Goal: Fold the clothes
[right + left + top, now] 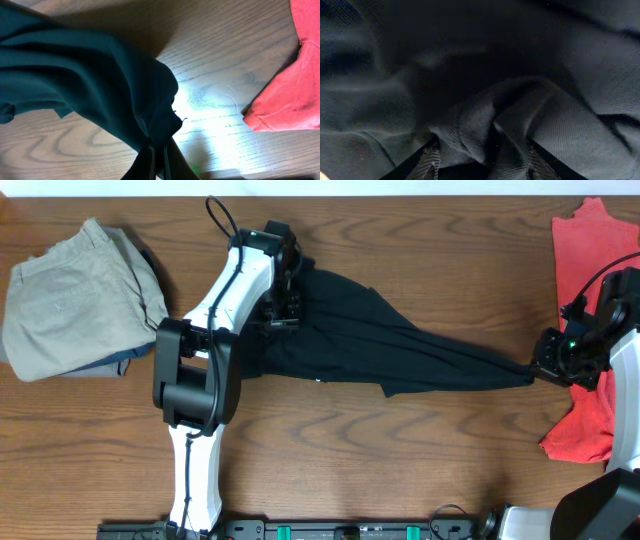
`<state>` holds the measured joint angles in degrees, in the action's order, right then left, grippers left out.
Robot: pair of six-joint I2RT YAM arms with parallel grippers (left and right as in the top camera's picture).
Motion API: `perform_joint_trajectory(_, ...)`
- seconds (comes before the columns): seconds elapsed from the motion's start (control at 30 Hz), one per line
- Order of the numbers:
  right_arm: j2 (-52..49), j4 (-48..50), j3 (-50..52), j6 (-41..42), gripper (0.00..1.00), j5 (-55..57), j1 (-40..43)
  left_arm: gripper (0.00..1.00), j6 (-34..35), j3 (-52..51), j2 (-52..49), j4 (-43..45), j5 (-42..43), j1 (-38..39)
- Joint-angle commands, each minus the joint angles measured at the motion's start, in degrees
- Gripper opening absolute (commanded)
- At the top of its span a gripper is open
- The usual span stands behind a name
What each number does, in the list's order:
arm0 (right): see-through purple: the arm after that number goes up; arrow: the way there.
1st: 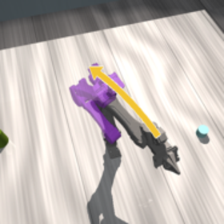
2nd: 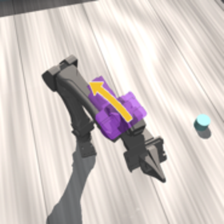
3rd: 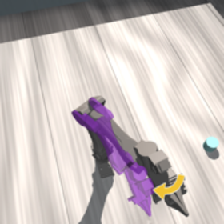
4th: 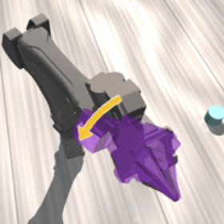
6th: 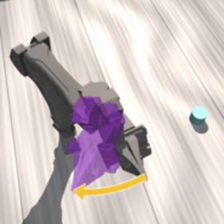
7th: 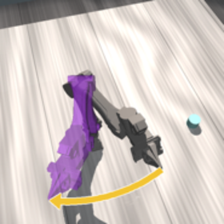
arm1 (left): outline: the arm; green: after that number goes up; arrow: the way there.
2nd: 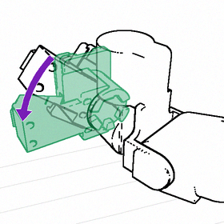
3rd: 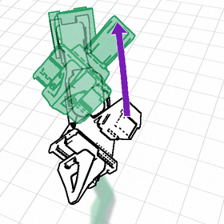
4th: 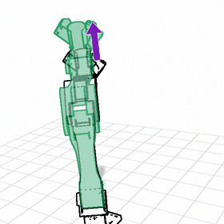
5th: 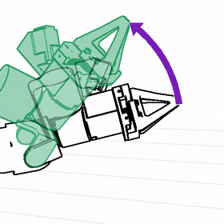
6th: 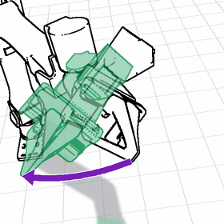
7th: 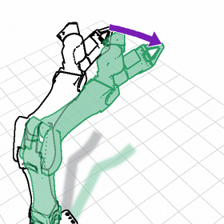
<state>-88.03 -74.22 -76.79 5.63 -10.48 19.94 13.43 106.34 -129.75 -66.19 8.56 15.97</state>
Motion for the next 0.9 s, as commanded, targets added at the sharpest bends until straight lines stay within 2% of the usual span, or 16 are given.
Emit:
perform_joint_trajectory(0.0,0.31,0.15,0.15,0.31,0.03,-0.28,-0.50,0.51,-0.76,-0.66,0.48,-0.55,-1.11,1.18)
perform_joint_trajectory(0.37,0.31,0.28,0.15,0.31,0.03,-0.26,-0.50,0.49,-0.74,-0.42,0.81,-1.44,-1.11,1.81)
perform_joint_trajectory(0.47,0.31,0.28,0.15,0.31,0.03,-0.26,-0.50,0.36,-0.76,-0.42,0.81,-1.64,-1.11,2.03)
perform_joint_trajectory(0.6,0.31,0.26,0.15,0.31,0.03,-0.26,-0.50,0.07,-0.76,-0.42,0.81,-1.62,-1.14,2.12)
perform_joint_trajectory(0.87,0.31,0.37,0.15,0.28,0.02,-0.24,-0.46,0.06,-4.00,0.28,4.02,-3.17,-1.81,1.40)
